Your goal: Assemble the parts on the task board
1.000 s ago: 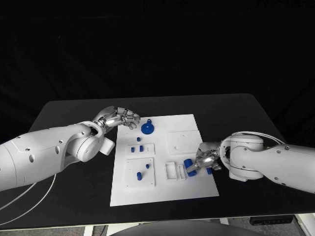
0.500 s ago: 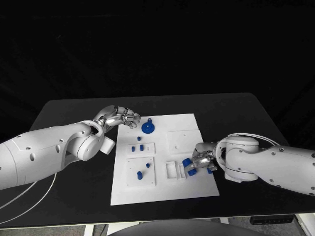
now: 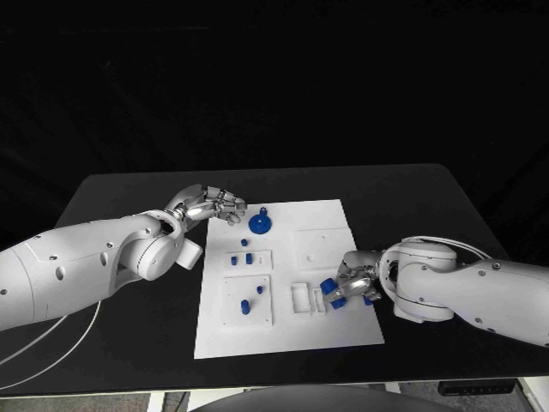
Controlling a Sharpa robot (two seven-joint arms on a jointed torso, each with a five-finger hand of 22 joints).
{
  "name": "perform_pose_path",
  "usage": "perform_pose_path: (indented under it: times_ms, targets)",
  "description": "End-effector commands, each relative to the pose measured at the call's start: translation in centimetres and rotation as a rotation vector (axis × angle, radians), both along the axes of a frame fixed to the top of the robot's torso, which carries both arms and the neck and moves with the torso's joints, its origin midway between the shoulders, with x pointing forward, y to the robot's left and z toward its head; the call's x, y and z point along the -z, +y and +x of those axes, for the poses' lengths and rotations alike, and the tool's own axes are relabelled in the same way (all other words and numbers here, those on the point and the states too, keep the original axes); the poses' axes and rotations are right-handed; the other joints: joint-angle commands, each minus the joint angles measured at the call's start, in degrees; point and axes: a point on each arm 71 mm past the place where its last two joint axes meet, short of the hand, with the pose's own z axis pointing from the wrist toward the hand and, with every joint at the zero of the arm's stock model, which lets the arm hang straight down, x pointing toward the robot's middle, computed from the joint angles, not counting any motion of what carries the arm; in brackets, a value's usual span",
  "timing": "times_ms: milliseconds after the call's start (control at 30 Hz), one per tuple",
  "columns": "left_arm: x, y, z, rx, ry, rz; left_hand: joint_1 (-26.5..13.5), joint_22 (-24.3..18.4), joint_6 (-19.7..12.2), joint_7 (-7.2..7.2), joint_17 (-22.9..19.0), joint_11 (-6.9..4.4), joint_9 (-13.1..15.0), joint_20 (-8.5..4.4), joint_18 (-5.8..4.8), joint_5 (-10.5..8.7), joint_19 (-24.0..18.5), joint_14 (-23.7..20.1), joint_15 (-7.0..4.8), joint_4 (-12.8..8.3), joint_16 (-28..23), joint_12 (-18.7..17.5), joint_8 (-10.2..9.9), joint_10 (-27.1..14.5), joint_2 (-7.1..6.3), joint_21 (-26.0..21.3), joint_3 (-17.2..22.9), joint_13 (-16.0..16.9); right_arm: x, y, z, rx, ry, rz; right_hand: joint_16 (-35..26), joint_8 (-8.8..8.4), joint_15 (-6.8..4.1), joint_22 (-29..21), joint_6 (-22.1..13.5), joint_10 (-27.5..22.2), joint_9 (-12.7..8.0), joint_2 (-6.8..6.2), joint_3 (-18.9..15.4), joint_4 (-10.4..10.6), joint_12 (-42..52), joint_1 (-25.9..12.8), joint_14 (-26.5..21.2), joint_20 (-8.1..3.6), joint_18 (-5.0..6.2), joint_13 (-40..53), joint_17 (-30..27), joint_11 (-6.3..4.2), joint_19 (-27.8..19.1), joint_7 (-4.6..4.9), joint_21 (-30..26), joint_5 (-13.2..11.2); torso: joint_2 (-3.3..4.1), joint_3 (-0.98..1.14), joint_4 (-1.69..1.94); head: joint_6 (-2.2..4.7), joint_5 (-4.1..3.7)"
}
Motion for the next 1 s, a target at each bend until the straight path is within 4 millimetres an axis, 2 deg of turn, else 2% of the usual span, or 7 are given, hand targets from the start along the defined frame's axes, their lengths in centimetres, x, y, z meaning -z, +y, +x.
perform_pose_path:
  times_ms: [33,200,400,767,1000]
  targets:
    - [0.0,0.0,0.0,0.004,-0.002,-0.007,-0.5,0.1,-0.4,-0.1,0.1,-0.03,-0.1,0.22,1.1,-0.06,-0.2,0.0,0.21,0.3,-0.3,-0.1,0.3,-0.2,0.26,-0.2,-0.1,-0.1,0.9,-0.1,-0.9,0.03,0.048,0.049,-0.4,-0.39,-0.11,0.7,3.5,0.1,-19.7,1.23,3.0,-2.7,-0.3,0.2,0.4,0.42,3.98,0.0,0.2,-0.81,0.2,0.84,0.4,0.4,0.02,-0.02,-0.04,-0.19,0.09]
    - [0.0,0.0,0.1,0.004,0.0,-0.006,-0.5,0.1,-0.4,-0.1,0.2,-0.03,-0.1,0.22,1.1,-0.06,-0.2,0.0,0.2,0.4,-0.3,0.0,0.3,-0.2,0.28,-0.2,-0.1,-0.1,0.2,-0.2,-0.8,0.117,0.045,0.165,-0.6,-0.49,-0.26,0.8,4.2,0.8,-19.7,0.78,2.7,-3.2,-0.5,-1.0,0.6,0.48,3.98,0.1,0.4,-0.97,0.5,0.66,0.7,0.7,0.02,-0.01,-0.04,-0.09,0.1]
    - [0.0,0.1,0.1,0.002,0.0,-0.004,-0.4,0.2,-0.5,-0.1,0.3,-0.04,-0.1,0.21,1.13,-0.05,-0.2,0.0,0.19,0.2,-0.4,0.0,0.4,-0.3,0.17,-0.3,-0.1,-0.1,-0.8,-0.1,-0.6,0.16,0.035,0.227,-0.8,-0.57,-0.37,0.7,4.5,1.0,-19.8,0.6,2.7,-3.7,-0.6,-1.2,0.7,0.38,3.98,0.1,0.5,-1.07,0.5,0.57,0.8,0.9,0.06,0.01,0.01,-0.02,0.53]
    - [0.0,0.0,0.1,0.007,0.002,-0.003,-0.4,0.3,-0.5,-0.09,0.4,-0.04,-0.1,0.22,1.13,-0.03,-0.2,0.1,0.19,0.2,-0.5,0.0,0.4,-0.2,0.29,-0.3,-0.1,-0.1,-0.8,1.3,-0.7,0.127,0.084,0.235,-1.1,-0.86,-0.49,0.6,4.7,1.2,-19.9,0.59,2.4,-3.6,-0.9,-2.4,0.8,0.22,3.98,0.2,0.7,-1.13,0.6,0.52,0.8,0.6,0.13,-0.03,0.06,-0.13,0.79]
    - [0.0,0.1,0.1,0.006,0.004,-0.001,-0.4,0.3,-0.5,-0.09,0.5,-0.04,-0.2,0.23,1.12,-0.04,-0.2,0.1,0.19,0.1,-0.5,0.0,0.4,-0.2,0.26,-0.3,-0.2,-0.1,-0.5,2.2,-0.7,0.09,0.126,0.207,-1.3,-1.13,-0.49,0.6,4.6,1.1,-19.9,0.04,1.9,-3.1,-1.1,-3.6,0.8,0.12,3.98,0.4,0.9,-1.12,0.6,0.55,0.8,0.3,0.13,-0.04,0.03,-0.09,1.07]
